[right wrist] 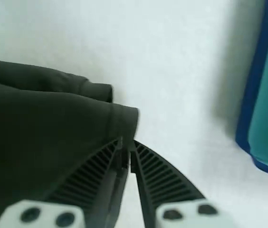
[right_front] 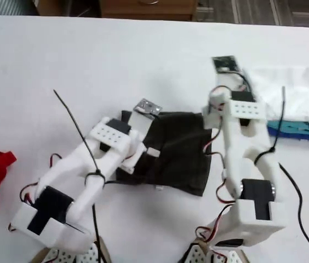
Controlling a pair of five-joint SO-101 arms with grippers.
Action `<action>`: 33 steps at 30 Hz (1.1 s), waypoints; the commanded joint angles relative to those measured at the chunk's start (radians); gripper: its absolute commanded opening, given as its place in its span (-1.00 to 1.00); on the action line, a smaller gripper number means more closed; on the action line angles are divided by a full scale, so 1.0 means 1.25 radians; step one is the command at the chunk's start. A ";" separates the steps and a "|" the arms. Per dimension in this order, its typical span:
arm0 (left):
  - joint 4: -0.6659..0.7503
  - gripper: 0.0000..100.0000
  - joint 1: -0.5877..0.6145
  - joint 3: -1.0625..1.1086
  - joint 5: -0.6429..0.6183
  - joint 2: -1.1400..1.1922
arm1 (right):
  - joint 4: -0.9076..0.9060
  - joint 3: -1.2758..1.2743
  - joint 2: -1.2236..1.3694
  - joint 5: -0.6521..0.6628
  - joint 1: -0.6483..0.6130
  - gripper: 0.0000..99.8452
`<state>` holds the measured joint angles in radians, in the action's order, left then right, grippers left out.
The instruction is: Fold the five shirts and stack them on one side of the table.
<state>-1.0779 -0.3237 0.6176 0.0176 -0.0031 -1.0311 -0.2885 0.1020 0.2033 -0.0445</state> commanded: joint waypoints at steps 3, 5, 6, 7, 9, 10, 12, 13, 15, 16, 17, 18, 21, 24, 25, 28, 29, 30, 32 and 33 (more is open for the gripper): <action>0.001 -0.95 -0.006 0.003 0.010 -0.031 | 0.064 0.034 0.040 -0.021 -0.031 -0.96; 0.001 -0.95 -0.005 0.003 0.011 -0.031 | 0.091 0.034 0.074 -0.016 -0.030 -0.96; 0.001 -0.95 -0.005 0.003 0.011 -0.031 | 0.106 0.036 0.088 -0.016 -0.030 -0.96; 0.001 -0.95 -0.005 0.003 0.011 -0.031 | 0.117 0.043 0.102 -0.016 -0.030 -0.96; 0.001 -0.95 -0.005 0.003 0.011 -0.031 | 0.123 0.080 0.132 -0.016 -0.030 -0.96; 0.001 -0.95 -0.005 0.003 0.011 -0.031 | 0.123 0.106 0.149 -0.016 -0.030 -0.96; 0.000 -0.95 -0.005 0.002 0.011 -0.031 | 0.117 0.168 0.195 -0.016 -0.030 -0.96; 0.000 -0.95 -0.005 -0.001 0.011 -0.031 | 0.107 0.201 0.223 -0.016 -0.030 -0.96; -0.018 -0.95 -0.002 -0.013 0.011 -0.033 | 0.072 0.276 0.278 -0.016 -0.030 -0.96; -0.037 -0.95 0.005 -0.031 0.011 -0.038 | 0.048 0.318 0.306 -0.016 -0.030 -0.96; -0.061 -0.95 0.018 -0.052 0.011 -0.048 | 0.021 0.357 0.331 -0.017 -0.030 -0.96; -0.086 -0.95 0.034 -0.075 0.011 -0.064 | -0.006 0.393 0.349 -0.020 -0.030 -0.96; -0.137 -0.95 0.081 -0.125 0.025 -0.126 | -0.095 0.485 0.374 -0.022 -0.029 -0.96; -0.157 -0.95 0.083 -0.093 0.077 -0.196 | -0.175 0.550 0.348 -0.023 -0.031 -0.96; -0.151 -0.95 0.083 -0.067 0.087 -0.218 | -0.195 0.562 0.331 -0.023 -0.033 -0.96; -0.101 -0.95 0.083 0.035 0.113 -0.281 | -0.230 0.567 0.268 -0.023 -0.037 -0.96; -0.071 -0.95 0.083 0.072 0.123 -0.300 | -0.247 0.565 0.252 -0.026 -0.039 -0.96; -0.041 -0.95 0.083 0.105 0.129 -0.312 | -0.271 0.562 0.242 -0.037 -0.042 -0.96; 0.022 -0.95 0.085 0.161 0.130 -0.327 | -0.301 0.538 0.240 -0.063 -0.051 -0.96; 0.052 -0.95 0.085 0.184 0.129 -0.328 | -0.309 0.518 0.240 -0.071 -0.053 -0.96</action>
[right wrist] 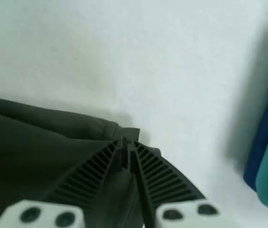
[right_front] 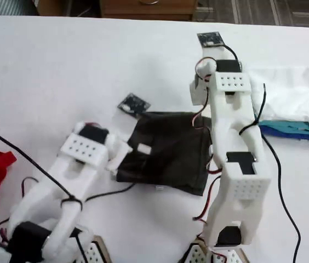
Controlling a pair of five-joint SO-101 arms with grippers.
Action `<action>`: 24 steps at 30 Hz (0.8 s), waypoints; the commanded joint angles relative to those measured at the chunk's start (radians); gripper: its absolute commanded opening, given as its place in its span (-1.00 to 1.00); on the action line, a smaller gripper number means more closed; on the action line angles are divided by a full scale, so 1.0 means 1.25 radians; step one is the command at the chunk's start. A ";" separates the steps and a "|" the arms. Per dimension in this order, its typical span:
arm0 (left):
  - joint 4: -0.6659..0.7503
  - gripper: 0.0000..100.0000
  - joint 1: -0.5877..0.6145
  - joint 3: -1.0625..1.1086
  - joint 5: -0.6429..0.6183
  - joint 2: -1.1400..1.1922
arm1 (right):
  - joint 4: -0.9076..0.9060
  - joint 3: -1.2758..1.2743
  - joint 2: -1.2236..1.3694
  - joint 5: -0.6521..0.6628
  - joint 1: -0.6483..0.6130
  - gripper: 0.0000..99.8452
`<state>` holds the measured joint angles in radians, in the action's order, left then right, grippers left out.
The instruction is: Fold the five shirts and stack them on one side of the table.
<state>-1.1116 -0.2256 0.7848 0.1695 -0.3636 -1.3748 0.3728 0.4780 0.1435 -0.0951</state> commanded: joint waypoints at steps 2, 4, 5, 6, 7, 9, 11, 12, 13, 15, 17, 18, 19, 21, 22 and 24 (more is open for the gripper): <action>0.134 -0.95 0.006 0.085 -0.001 -0.029 | -0.030 -0.060 -0.060 -0.032 -0.031 -0.96; 0.177 -0.95 0.006 0.105 -0.042 -0.005 | -0.026 -0.098 -0.061 -0.043 -0.048 -0.96; 0.193 -0.95 0.007 0.106 -0.056 0.011 | -0.026 -0.110 -0.061 -0.056 -0.056 -0.96; 0.206 -0.95 0.009 0.105 -0.063 0.031 | -0.023 -0.120 -0.061 -0.063 -0.062 -0.96; 0.222 -0.95 0.007 0.104 -0.063 0.050 | -0.013 -0.126 -0.060 -0.069 -0.066 -0.96; 0.250 -0.95 0.006 0.104 -0.065 0.092 | 0.020 -0.141 -0.060 -0.071 -0.066 -0.96; 0.236 -0.95 0.006 0.082 -0.065 0.118 | 0.058 -0.157 -0.058 -0.071 -0.064 -0.96; 0.215 -0.95 0.006 0.067 -0.065 0.128 | 0.075 -0.166 -0.058 -0.071 -0.064 -0.96; 0.196 -0.95 0.006 0.056 -0.065 0.134 | 0.093 -0.173 -0.055 -0.071 -0.066 -0.96; 0.172 -0.95 0.007 0.050 -0.065 0.137 | 0.117 -0.172 -0.030 -0.066 -0.066 -0.96; 0.164 -0.95 0.011 0.051 -0.063 0.136 | 0.128 -0.151 0.012 -0.065 -0.064 -0.96; 0.164 -0.95 0.011 0.053 -0.063 0.134 | 0.128 -0.135 0.037 -0.065 -0.064 -0.96; 0.163 -0.95 0.011 0.055 -0.063 0.133 | 0.126 -0.114 0.063 -0.064 -0.064 -0.96; 0.163 -0.95 0.006 0.055 -0.061 0.131 | 0.116 -0.072 0.111 -0.064 -0.063 -0.96; 0.163 -0.95 0.006 0.055 -0.061 0.131 | 0.107 -0.048 0.131 -0.064 -0.063 -0.96; 0.163 -0.95 0.006 0.051 -0.061 0.131 | 0.088 0.005 0.165 -0.064 -0.063 -0.96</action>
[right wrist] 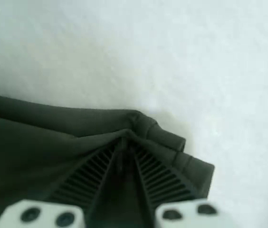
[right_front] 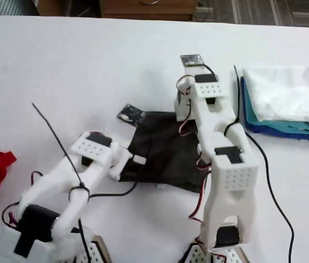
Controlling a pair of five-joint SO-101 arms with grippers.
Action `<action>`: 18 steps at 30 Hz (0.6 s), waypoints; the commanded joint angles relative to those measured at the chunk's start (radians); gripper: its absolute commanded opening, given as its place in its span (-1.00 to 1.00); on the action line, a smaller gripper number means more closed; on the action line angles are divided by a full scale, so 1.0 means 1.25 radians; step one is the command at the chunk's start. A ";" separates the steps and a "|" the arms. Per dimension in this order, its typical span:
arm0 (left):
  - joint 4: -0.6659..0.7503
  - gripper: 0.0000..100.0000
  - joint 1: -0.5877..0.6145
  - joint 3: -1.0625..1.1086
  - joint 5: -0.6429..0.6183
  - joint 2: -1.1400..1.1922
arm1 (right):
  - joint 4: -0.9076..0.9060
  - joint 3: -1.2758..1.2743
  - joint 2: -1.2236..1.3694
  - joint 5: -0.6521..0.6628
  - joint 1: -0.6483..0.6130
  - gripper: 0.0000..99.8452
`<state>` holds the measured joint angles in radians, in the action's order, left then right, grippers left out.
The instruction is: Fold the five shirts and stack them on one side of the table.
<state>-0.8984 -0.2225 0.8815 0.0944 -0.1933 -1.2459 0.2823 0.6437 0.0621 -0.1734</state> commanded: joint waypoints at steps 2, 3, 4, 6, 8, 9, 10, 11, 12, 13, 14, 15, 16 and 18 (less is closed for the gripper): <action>-0.007 -0.95 0.005 -0.026 -0.001 -0.005 | -0.031 0.134 0.053 0.001 -0.001 -0.96; -0.007 -0.95 0.004 -0.028 -0.001 -0.005 | -0.036 0.162 0.061 0.001 -0.002 -0.96; -0.007 -0.95 0.004 -0.028 -0.001 -0.005 | -0.040 0.190 0.067 0.002 -0.002 -0.96; -0.006 -0.95 0.004 -0.029 -0.001 -0.005 | -0.045 0.243 0.079 0.002 -0.003 -0.96; -0.005 -0.95 0.004 -0.029 -0.004 -0.005 | -0.067 0.286 0.085 0.002 -0.003 -0.96; -0.005 -0.95 0.006 -0.030 -0.004 -0.005 | -0.085 0.303 0.085 0.002 -0.004 -0.96; -0.005 -0.95 0.009 -0.033 -0.004 -0.006 | -0.110 0.322 0.084 0.002 -0.004 -0.96; -0.009 -0.95 0.010 -0.041 -0.004 -0.006 | -0.138 0.341 0.083 0.002 -0.004 -0.96; -0.018 -0.95 0.011 -0.051 -0.004 -0.006 | -0.168 0.366 0.077 0.002 -0.003 -0.96; -0.036 -0.95 0.011 -0.066 -0.004 -0.006 | -0.198 0.390 0.067 0.002 -0.002 -0.96; -0.055 -0.95 0.011 -0.088 -0.004 -0.006 | -0.229 0.414 0.056 0.002 -0.002 -0.96; -0.081 -0.95 0.011 -0.117 -0.001 -0.009 | -0.260 0.438 0.040 0.002 -0.001 -0.96; -0.106 -0.95 0.012 -0.150 -0.001 -0.016 | -0.292 0.457 0.019 0.002 -0.001 -0.96; -0.150 -0.95 0.029 -0.223 -0.004 -0.039 | -0.349 0.474 -0.026 0.002 -0.002 -0.96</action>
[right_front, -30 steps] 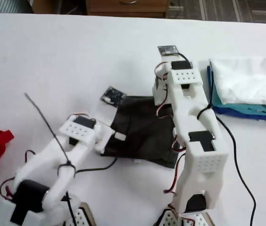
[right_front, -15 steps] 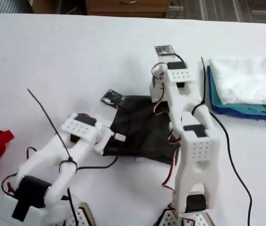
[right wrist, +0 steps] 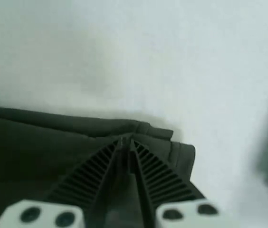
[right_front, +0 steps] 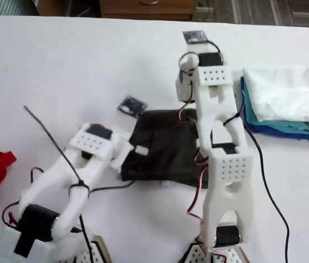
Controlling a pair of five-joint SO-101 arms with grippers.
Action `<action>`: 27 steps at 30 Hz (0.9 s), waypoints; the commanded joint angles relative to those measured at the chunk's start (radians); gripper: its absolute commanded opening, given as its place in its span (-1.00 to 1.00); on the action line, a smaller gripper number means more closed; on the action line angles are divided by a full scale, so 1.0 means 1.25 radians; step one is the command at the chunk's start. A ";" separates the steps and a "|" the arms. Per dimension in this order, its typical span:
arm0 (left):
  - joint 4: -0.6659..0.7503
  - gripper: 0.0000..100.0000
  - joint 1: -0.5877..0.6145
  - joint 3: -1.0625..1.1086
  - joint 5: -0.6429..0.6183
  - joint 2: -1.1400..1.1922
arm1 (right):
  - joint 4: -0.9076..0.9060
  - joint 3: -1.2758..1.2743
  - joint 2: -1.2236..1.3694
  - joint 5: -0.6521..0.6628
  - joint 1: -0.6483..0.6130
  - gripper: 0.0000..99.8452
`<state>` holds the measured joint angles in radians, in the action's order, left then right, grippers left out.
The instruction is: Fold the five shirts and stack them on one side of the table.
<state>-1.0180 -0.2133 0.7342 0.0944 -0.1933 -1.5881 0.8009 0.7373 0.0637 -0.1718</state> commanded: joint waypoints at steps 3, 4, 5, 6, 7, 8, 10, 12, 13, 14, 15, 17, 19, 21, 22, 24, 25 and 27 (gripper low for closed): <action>-0.055 -0.95 0.068 -0.193 -0.010 -0.054 | -0.127 0.047 -0.175 0.002 0.002 -0.96; -0.042 -0.95 0.083 -0.213 -0.028 -0.042 | -0.136 0.029 -0.202 0.010 0.004 -0.96; -0.031 -0.95 0.097 -0.234 -0.052 -0.018 | -0.138 0.005 -0.233 0.016 0.004 -0.96; -0.026 -0.95 0.107 -0.257 -0.068 0.010 | -0.138 -0.032 -0.266 0.016 0.007 -0.96; -0.027 -0.95 0.110 -0.288 -0.072 0.048 | -0.137 -0.075 -0.300 0.016 0.007 -0.96; -0.036 -0.95 0.110 -0.322 -0.076 0.087 | -0.134 -0.125 -0.336 0.016 0.007 -0.96; -0.053 -0.95 0.097 -0.391 -0.106 0.166 | -0.114 -0.247 -0.408 0.016 0.007 -0.96; -0.066 -0.95 0.080 -0.456 -0.144 0.241 | -0.060 -0.400 -0.487 0.017 0.012 -0.96; -0.070 -0.95 0.068 -0.484 -0.161 0.275 | -0.019 -0.485 -0.530 0.025 0.018 -0.96; -0.075 -0.95 0.059 -0.511 -0.178 0.307 | 0.029 -0.581 -0.575 0.034 0.019 -0.96; -0.082 -0.95 0.053 -0.533 -0.194 0.336 | 0.080 -0.678 -0.623 0.043 0.018 -0.96; -0.096 -0.95 0.049 -0.570 -0.226 0.387 | 0.190 -0.875 -0.715 0.052 0.017 -0.96; -0.112 -0.95 0.049 -0.595 -0.242 0.426 | 0.277 -1.043 -0.794 0.074 0.019 -0.96; -0.122 -0.95 0.044 -0.608 -0.242 0.450 | 0.326 -1.165 -0.857 0.098 0.023 -0.96; -0.122 -0.95 0.039 -0.609 -0.242 0.459 | 0.337 -1.210 -0.882 0.113 0.023 -0.96; -0.118 -0.95 0.033 -0.609 -0.242 0.471 | 0.353 -1.275 -0.915 0.135 0.018 -0.96; -0.115 -0.95 0.027 -0.609 -0.243 0.475 | 0.363 -1.297 -0.920 0.145 0.018 -0.96; -0.109 -0.95 0.021 -0.611 -0.243 0.486 | 0.381 -1.327 -0.914 0.171 0.024 -0.96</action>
<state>-1.1607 -0.1657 0.0161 -0.2002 0.4158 -1.1508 -0.8055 -0.3552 0.2371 -0.1519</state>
